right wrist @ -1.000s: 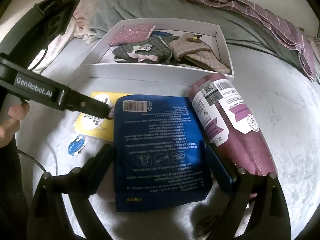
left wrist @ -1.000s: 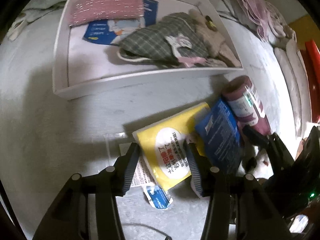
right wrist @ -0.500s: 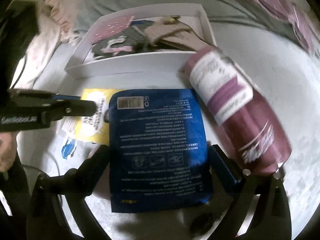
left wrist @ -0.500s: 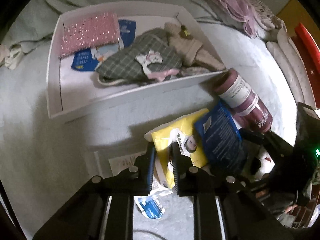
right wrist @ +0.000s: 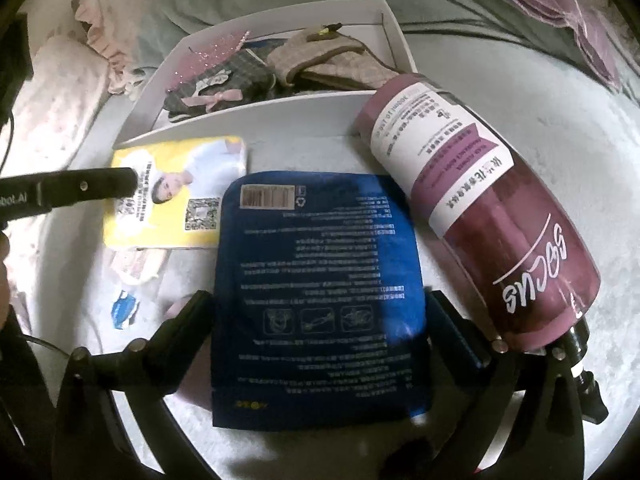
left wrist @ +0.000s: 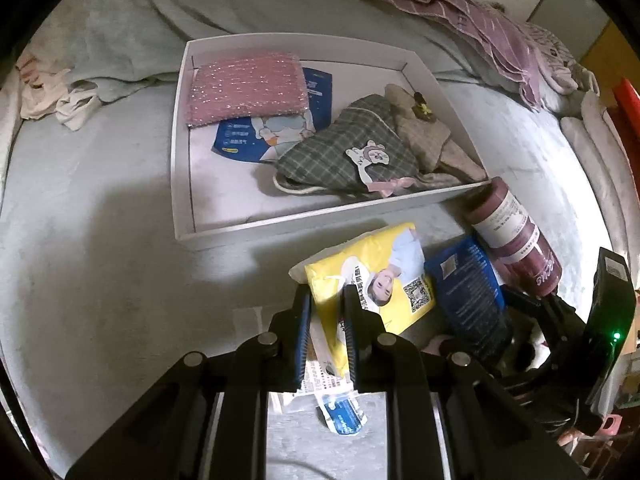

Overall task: Organize soft objects
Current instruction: 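Grasp the yellow packet with the left tool while the right tool grasps the dark blue bag, then lift the yellow packet with the left tool while the right tool lifts the dark blue bag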

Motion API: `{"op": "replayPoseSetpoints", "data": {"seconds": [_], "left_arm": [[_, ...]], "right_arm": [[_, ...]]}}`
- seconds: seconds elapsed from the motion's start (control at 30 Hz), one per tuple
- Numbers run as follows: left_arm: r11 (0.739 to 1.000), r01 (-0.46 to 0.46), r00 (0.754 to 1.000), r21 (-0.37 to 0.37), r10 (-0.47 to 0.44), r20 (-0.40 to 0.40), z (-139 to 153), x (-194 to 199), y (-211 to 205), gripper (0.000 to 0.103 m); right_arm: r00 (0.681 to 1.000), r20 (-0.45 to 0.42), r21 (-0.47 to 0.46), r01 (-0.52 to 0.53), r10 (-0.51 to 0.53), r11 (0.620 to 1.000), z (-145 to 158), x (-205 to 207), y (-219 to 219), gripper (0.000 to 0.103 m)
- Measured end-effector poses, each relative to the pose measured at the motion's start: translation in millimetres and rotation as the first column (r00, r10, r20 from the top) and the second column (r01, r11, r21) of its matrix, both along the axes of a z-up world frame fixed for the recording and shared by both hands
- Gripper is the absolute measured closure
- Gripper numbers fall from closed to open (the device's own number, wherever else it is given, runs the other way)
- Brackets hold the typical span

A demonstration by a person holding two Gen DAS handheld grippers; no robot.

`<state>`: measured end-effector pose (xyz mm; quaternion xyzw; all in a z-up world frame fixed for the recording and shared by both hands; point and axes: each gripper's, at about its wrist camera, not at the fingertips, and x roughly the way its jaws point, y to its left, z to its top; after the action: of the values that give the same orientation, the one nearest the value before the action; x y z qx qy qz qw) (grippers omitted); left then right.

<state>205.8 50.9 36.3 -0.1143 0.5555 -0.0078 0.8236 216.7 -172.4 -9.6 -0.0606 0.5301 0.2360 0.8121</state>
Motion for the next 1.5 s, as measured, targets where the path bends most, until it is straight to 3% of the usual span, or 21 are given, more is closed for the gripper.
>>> {"op": "replayPoseSetpoints", "data": {"seconds": [0.13,0.3,0.5,0.7,0.83,0.97,1.33,1.5], "left_arm": [[1.000,-0.027,0.999,0.003,0.027,0.024,7.5,-5.9,9.1,0.089],[0.998,-0.053,0.997,-0.014,0.054,0.048,14.9,-12.0,18.7,0.089],[0.997,-0.072,0.996,0.008,0.072,0.046,17.3,-14.0,20.7,0.089],[0.996,-0.090,0.994,-0.001,0.090,0.066,24.0,-19.4,24.7,0.089],[0.995,-0.096,0.991,-0.010,0.096,0.096,32.0,-24.0,26.6,0.089],[0.995,-0.100,0.989,-0.012,0.101,0.112,36.9,-26.9,27.9,0.089],[0.993,-0.114,0.980,-0.038,0.118,0.161,46.3,-26.4,27.4,0.089],[0.989,-0.119,0.969,-0.087,0.135,0.208,52.7,-27.3,29.5,0.089]], "right_arm": [[1.000,-0.020,0.030,0.014,-0.014,0.999,2.0,2.5,-5.5,0.001],[1.000,-0.006,0.033,0.020,-0.020,0.999,7.2,0.2,-5.9,0.016],[0.999,-0.010,0.054,0.038,-0.037,0.998,10.6,-0.6,-8.7,0.023],[0.999,0.030,0.106,-0.017,0.014,0.994,22.4,-11.3,-7.5,0.025],[0.989,0.123,0.079,-0.086,0.076,0.993,33.9,-28.3,5.5,0.025],[0.980,0.158,0.048,-0.126,0.117,0.991,35.3,-37.1,13.2,0.025],[0.992,0.110,0.124,-0.077,0.064,0.989,44.6,-20.0,15.8,0.025],[0.997,0.062,0.196,-0.057,0.046,0.979,52.8,-8.6,20.9,0.025]]}}
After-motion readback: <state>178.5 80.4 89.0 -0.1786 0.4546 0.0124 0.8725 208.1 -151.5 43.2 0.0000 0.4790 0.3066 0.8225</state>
